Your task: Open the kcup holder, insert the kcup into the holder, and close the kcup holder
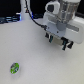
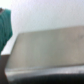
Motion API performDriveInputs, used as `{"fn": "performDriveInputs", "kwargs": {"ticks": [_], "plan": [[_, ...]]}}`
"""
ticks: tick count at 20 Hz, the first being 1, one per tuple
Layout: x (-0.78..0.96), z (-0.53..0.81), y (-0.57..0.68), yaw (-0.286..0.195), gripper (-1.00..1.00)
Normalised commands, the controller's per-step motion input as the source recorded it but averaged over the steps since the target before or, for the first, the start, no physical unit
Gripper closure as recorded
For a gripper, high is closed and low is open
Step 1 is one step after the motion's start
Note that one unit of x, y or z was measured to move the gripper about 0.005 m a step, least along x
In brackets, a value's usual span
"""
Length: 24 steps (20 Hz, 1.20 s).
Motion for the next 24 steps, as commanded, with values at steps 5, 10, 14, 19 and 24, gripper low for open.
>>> {"fn": "performDriveInputs", "kwargs": {"ticks": [5,10,14,19,24], "plan": [[0.33,0.27,-0.59,-0.187,-1.00],[0.30,0.17,-0.65,-0.201,-1.00],[0.27,0.13,-0.66,-0.204,-1.00],[0.16,0.09,-0.73,-0.197,-1.00],[0.04,0.02,-0.72,-0.208,-1.00]]}}
